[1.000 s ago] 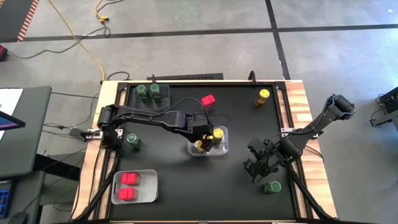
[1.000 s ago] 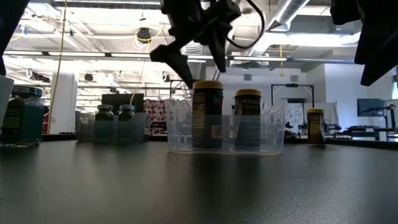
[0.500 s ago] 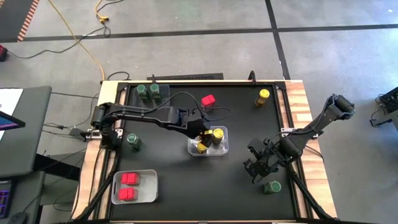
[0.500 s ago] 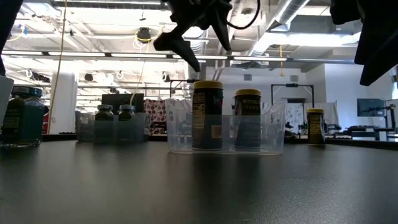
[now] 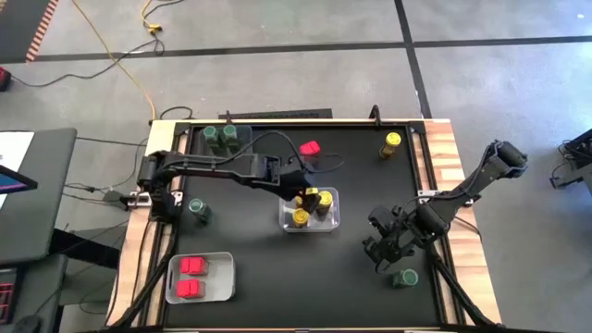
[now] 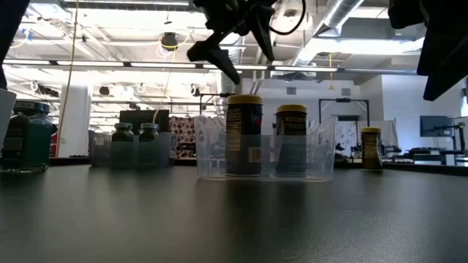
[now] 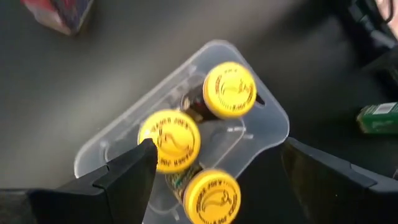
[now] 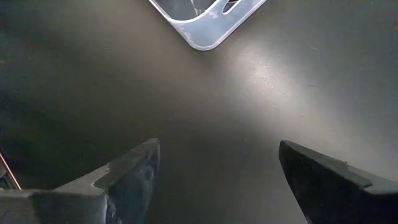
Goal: Sort spices by type
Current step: Put the red seasoning can into the gray bin
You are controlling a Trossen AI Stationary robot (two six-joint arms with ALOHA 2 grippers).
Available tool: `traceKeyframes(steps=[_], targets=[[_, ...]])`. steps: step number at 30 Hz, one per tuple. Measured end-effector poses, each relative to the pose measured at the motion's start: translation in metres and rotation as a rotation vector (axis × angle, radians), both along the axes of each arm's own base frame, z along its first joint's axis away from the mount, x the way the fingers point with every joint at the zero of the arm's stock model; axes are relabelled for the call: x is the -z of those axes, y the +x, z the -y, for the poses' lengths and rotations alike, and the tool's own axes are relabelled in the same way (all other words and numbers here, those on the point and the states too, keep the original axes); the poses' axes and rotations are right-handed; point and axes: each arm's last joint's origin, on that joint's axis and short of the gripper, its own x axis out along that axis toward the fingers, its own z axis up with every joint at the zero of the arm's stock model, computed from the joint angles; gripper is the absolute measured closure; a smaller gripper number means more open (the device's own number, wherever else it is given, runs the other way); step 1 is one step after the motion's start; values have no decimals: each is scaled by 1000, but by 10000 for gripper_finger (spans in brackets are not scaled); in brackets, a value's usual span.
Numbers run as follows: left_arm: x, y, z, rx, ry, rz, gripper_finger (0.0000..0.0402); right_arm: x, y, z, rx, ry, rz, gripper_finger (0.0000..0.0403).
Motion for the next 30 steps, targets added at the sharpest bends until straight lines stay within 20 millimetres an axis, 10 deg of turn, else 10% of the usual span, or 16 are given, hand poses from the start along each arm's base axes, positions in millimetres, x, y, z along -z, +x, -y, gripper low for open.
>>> traceKeyframes(steps=[30], targets=[[-45,-3,-145,-115,297,337,74,-7,3,35,249,38,-5,46]])
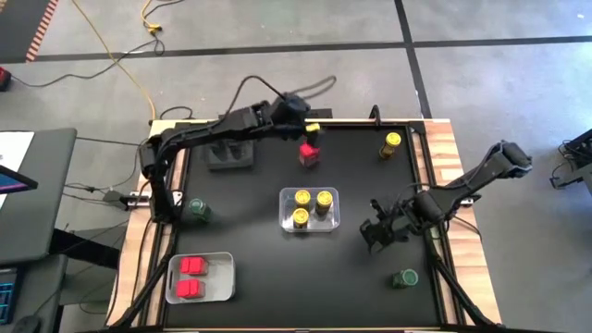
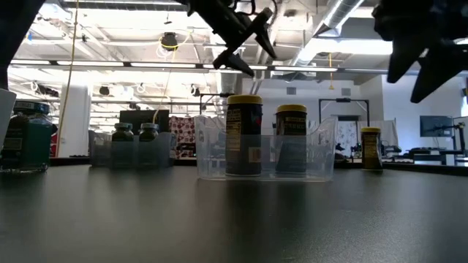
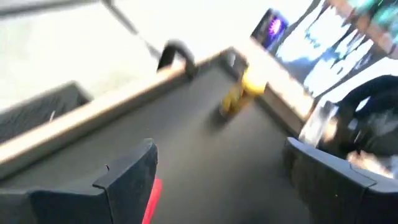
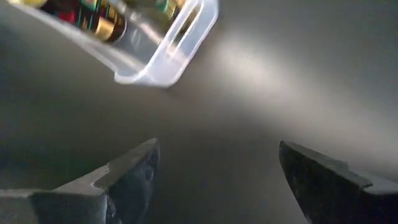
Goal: Sort spices by type
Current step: Put the red seasoning can into the gray bin
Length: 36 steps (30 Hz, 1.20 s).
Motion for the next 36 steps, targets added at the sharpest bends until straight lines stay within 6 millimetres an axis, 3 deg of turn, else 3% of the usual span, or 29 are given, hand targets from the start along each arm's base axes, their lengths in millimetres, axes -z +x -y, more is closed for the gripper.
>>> traceKeyframes(steps=[7,12,22,30,36], targets=[[-26,-3,-32,-68,116,267,74,-3,4,19,89,4,14,46],[-35,-7,-44,-46,236,309,74,-3,8,31,147,1,12,46],[-31,-10,-49,110,329,207,74,-3,14,55,221,-21,2,46],[-33,-7,-58,169,298,-14,74,0,17,69,258,-41,-27,46],[-13,4,-62,274,246,-213,74,1,19,72,262,-45,-28,46]])
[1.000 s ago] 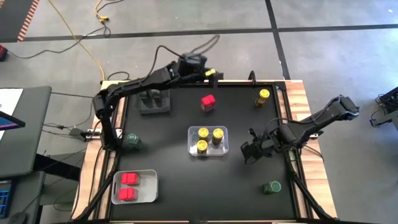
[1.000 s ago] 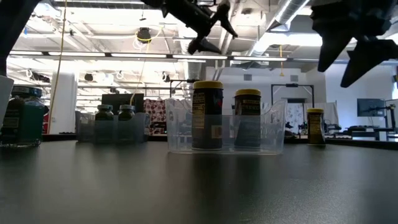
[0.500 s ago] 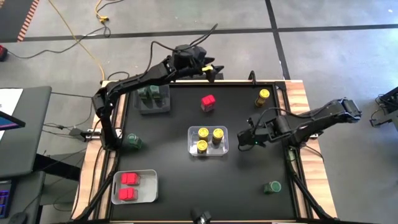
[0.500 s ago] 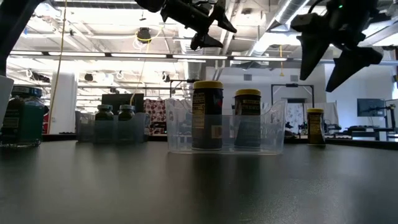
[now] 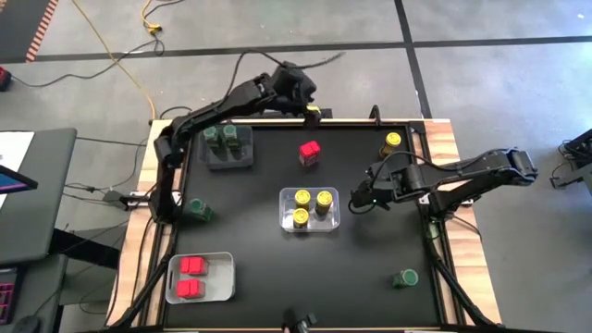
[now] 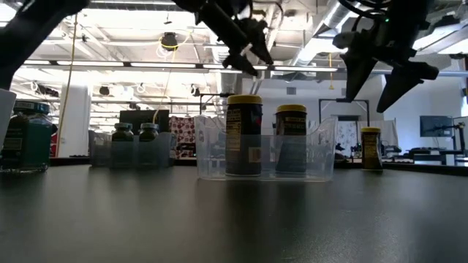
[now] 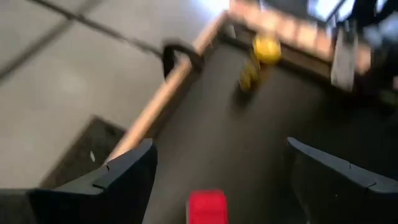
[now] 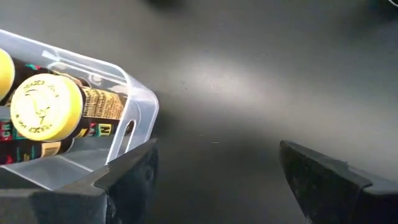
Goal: Sort spices by type
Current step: Put the red seasoning can into the gray bin
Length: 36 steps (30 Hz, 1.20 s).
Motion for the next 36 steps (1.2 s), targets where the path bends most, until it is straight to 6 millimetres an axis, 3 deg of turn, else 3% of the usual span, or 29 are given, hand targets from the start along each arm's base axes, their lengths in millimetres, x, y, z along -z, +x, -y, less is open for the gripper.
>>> traceKeyframes(steps=[7,19,27,36], targets=[[39,16,7,100,-55,-192,74,0,0,0,-6,-1,2,46],[95,51,23,219,-22,-322,74,0,1,-1,-10,9,5,46],[92,51,16,121,103,-359,74,0,1,-1,-18,25,3,46],[103,47,14,65,14,-390,74,0,1,0,-17,23,1,46]])
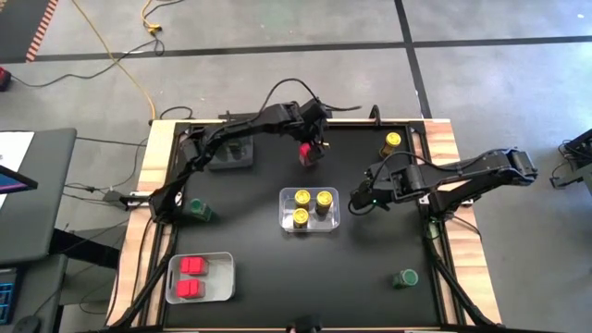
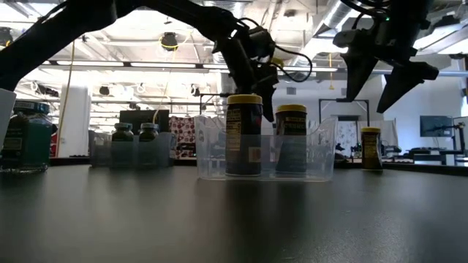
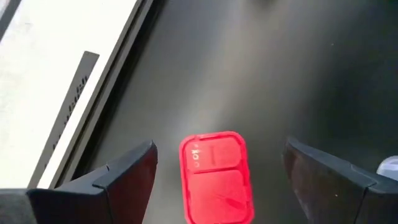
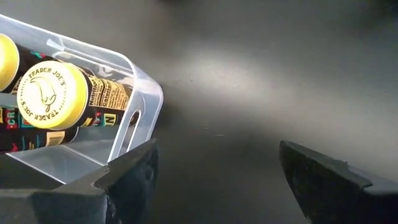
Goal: Sort spices by type
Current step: Put the red seasoning can into the gray bin
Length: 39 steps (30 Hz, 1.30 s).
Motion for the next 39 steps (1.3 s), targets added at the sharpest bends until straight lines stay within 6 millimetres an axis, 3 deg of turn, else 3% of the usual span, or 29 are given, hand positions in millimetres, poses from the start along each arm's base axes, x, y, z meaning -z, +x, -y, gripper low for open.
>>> traceKeyframes(steps=[27,39], targets=[[3,-4,1,-126,-44,-24,74,0,0,2,-19,45,-9,46],[34,-7,3,-83,-94,-83,74,0,0,2,-19,46,-9,46]])
